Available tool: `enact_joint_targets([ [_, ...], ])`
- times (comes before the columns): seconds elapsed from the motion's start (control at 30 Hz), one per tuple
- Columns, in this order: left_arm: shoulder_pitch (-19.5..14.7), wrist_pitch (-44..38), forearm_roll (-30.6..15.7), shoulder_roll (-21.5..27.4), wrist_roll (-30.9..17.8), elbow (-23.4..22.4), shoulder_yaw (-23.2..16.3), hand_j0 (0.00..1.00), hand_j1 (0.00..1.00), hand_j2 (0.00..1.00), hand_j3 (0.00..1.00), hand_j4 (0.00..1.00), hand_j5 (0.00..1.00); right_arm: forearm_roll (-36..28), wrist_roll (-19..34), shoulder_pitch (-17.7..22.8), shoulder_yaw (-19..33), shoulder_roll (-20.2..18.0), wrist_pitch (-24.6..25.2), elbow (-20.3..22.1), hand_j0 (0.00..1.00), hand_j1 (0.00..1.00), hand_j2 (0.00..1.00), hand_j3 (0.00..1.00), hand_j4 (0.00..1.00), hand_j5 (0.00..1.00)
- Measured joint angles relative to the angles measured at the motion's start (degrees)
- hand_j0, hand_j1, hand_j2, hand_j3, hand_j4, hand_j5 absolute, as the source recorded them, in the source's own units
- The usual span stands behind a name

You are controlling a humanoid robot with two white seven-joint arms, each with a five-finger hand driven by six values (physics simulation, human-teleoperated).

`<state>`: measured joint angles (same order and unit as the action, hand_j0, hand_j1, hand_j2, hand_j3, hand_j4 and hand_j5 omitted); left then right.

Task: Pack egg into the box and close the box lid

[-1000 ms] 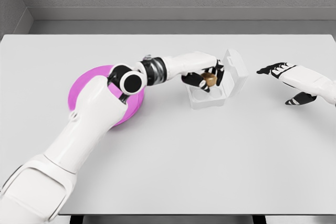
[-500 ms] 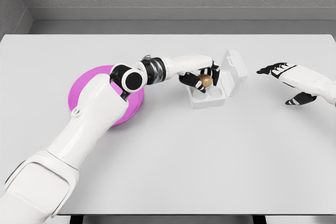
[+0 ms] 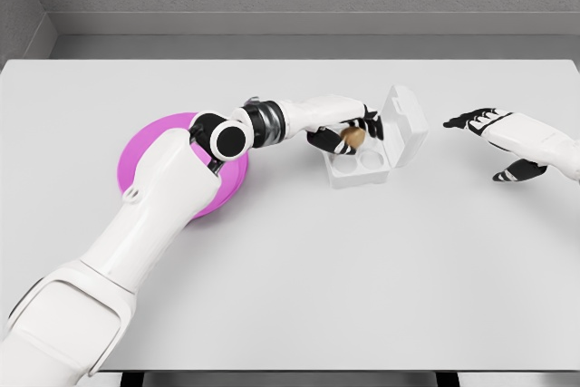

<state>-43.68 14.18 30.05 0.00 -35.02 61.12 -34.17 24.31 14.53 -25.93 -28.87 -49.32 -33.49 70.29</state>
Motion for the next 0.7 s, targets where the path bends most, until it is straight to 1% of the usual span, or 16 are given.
enact_joint_targets([
  [0.1,0.0,0.01,-0.02,0.0,0.0,0.19,0.03,0.79,0.79,0.79,0.79,0.79,0.79,0.02,0.0,0.0,0.0,0.0,0.05,-0.05,1.0,1.0,1.0,1.0,1.0,1.0],
  [0.2,0.0,0.01,-0.06,0.0,0.0,0.32,0.07,0.84,0.84,0.84,0.84,0.84,0.84,0.03,0.0,0.0,0.0,0.01,0.09,-0.08,1.0,1.0,1.0,1.0,1.0,1.0],
  [0.3,0.0,0.02,-0.12,0.0,0.0,0.41,0.14,0.87,0.87,0.87,0.87,0.87,0.87,0.02,0.0,0.0,0.0,0.0,0.1,-0.08,1.0,1.0,1.0,1.0,1.0,1.0],
  [0.5,0.18,0.02,-0.15,0.0,0.0,0.5,0.32,0.88,0.88,0.88,0.88,0.88,0.88,-0.03,0.0,0.0,0.0,0.0,0.03,-0.01,1.0,1.0,1.0,1.0,1.0,1.0],
  [0.6,0.44,0.03,-0.21,0.0,0.0,1.06,0.54,0.93,0.93,0.93,0.93,0.93,0.93,-0.05,0.0,0.0,0.0,0.0,0.03,0.0,1.0,1.0,1.0,1.0,1.0,1.0],
  [0.7,0.53,0.03,-0.24,0.0,0.0,1.86,0.68,0.94,0.94,0.94,0.94,0.94,0.94,-0.05,0.0,0.0,0.0,0.0,0.02,0.0,1.0,1.0,1.0,1.0,1.0,1.0],
])
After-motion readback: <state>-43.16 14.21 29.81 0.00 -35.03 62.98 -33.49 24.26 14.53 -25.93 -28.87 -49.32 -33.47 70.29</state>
